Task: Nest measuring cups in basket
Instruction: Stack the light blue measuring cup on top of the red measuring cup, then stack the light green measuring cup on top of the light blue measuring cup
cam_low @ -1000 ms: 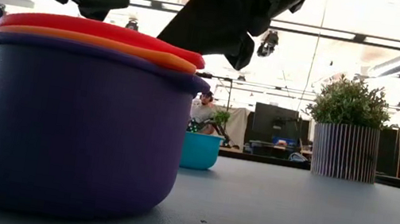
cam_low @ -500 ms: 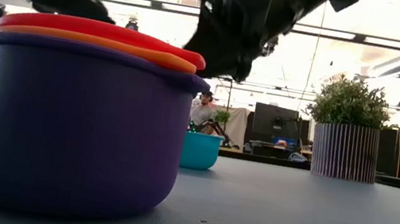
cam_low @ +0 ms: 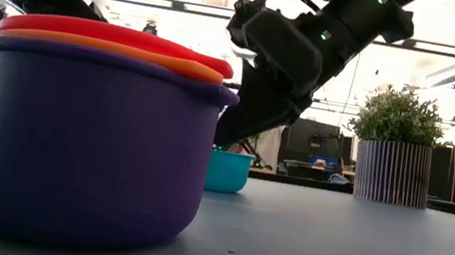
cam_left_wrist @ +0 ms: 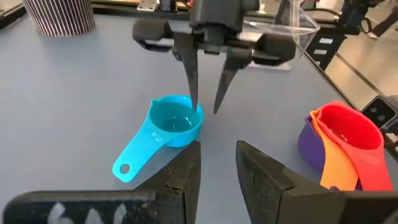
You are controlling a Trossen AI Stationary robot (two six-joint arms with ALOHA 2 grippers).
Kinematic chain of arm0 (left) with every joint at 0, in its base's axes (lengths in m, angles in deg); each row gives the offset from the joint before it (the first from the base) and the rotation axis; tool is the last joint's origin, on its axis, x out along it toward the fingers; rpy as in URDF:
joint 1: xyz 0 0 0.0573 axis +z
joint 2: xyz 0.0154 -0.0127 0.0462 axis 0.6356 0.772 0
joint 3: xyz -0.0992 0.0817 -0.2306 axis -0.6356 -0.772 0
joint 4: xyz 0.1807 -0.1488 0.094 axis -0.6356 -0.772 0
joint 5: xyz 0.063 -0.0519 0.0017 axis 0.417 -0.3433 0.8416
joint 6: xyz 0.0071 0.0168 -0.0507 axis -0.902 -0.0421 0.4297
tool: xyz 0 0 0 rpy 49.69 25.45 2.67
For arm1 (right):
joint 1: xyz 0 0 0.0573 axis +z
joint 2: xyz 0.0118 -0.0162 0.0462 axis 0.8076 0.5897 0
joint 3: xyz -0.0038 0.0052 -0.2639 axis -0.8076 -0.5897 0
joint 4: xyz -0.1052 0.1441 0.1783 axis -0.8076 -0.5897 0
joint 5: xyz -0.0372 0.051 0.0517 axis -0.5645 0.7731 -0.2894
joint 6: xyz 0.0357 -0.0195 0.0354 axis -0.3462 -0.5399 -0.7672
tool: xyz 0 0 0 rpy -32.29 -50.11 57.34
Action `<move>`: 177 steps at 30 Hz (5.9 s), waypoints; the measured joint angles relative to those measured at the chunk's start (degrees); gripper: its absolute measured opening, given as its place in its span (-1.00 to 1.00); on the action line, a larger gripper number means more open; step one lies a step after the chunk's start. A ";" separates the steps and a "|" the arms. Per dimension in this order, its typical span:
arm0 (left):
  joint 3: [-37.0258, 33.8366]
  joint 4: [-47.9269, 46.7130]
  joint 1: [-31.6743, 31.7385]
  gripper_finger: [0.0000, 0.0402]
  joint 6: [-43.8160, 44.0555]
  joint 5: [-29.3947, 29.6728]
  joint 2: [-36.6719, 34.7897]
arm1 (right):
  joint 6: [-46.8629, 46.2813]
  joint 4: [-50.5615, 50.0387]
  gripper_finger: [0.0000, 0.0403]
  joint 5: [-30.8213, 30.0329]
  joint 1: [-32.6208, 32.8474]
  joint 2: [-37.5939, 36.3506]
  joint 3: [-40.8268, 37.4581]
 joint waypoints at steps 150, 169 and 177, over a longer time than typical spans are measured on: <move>22.85 -37.29 -29.64 -0.55 38.69 -6.75 20.01 | 9.15 34.76 -0.63 -2.44 14.38 -20.88 -18.55; 23.69 -28.99 -29.66 0.40 41.34 -12.85 33.77 | 7.33 35.95 -0.59 -2.44 14.36 -19.82 -18.12; 23.28 -28.71 -29.24 0.37 41.07 -12.89 35.58 | 7.07 35.57 -0.64 -2.42 14.36 -19.82 -18.12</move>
